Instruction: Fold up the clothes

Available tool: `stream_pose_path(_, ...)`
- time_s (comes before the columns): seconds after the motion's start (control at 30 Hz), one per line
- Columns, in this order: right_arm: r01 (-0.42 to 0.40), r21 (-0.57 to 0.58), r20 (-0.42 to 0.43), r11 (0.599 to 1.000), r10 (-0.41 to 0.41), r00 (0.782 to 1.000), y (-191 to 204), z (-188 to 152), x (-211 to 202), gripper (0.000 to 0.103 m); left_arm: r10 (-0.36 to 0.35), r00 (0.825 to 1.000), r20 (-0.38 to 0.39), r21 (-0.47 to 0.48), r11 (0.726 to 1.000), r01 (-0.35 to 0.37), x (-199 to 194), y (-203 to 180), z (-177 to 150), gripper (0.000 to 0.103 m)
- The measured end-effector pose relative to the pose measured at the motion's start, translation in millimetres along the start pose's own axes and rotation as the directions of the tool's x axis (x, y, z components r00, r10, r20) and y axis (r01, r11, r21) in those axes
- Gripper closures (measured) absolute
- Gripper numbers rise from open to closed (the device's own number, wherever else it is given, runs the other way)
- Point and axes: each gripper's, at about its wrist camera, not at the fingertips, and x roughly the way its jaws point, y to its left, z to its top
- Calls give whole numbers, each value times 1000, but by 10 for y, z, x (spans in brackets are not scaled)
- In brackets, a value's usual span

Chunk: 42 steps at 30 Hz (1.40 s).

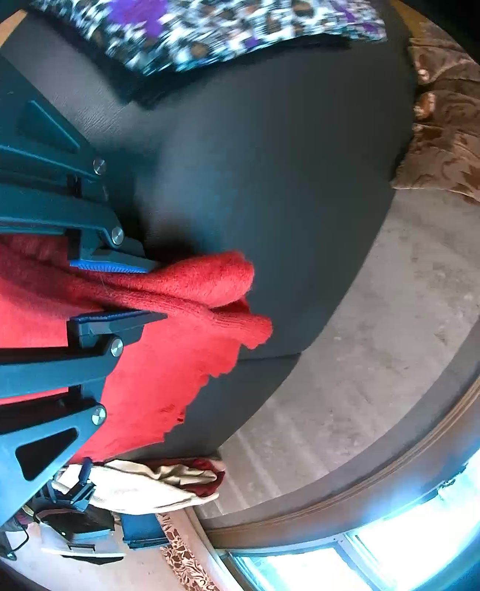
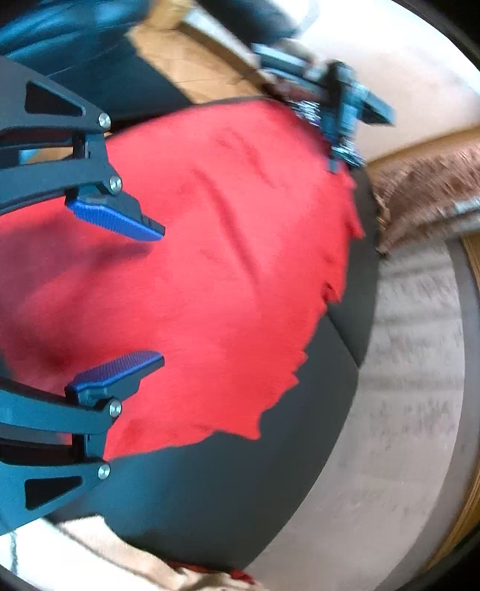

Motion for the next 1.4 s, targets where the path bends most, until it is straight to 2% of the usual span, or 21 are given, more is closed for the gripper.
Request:
stream_pose_path(0.2, -39, -36, -82, 999, 36, 996, -121, -140, 134, 46, 1, 1000, -7, 11, 1000, -1, -156, -101, 112, 88)
stream_pose_path(0.33, -83, -13, -85, 996, 81, 993, -199, -158, 218, 41, -119, 992, -34, -74, 990, 116, -226, -187, 105, 89)
stream_pose_path(0.47, -74, -16, -50, 997, 73, 996, -148, -248, 226, 35, -230, 973, -27, -129, 966, 225, -345, -425, 61, 90)
stream_pose_path(0.6, -76, 9, -4, 997, 76, 997, -156, -295, 225, 28, -335, 942, -7, -170, 929, 329, -484, -718, 2, 90)
stream_pose_path(0.7, -86, 20, 28, 996, 86, 996, -126, -346, 238, 18, -370, 929, -13, -190, 913, 361, -464, -1030, -86, 90)
stream_pose_path(0.8, -85, 19, 54, 996, 84, 995, -69, -387, 249, 8, -383, 923, -34, -205, 907, 369, -332, -1373, -173, 90)
stream_pose_path(0.9, -77, 13, 73, 997, 76, 994, -28, -431, 249, 4, -367, 928, -61, -198, 916, 349, -151, -1710, -237, 90)
stream_pose_path(1.13, -114, 47, 140, 992, 107, 984, -97, -569, 184, 3, -355, 918, -176, -204, 926, 319, 421, -2252, -543, 90)
stream_pose_path(1.2, -124, 58, 159, 991, 113, 981, -117, -608, 169, 3, -356, 910, -212, -224, 924, 309, 651, -2351, -623, 90)
stream_pose_path(1.4, -139, 69, 194, 988, 124, 973, -151, -700, 128, 3, -275, 917, -291, -178, 957, 230, 1135, -2543, -882, 90)
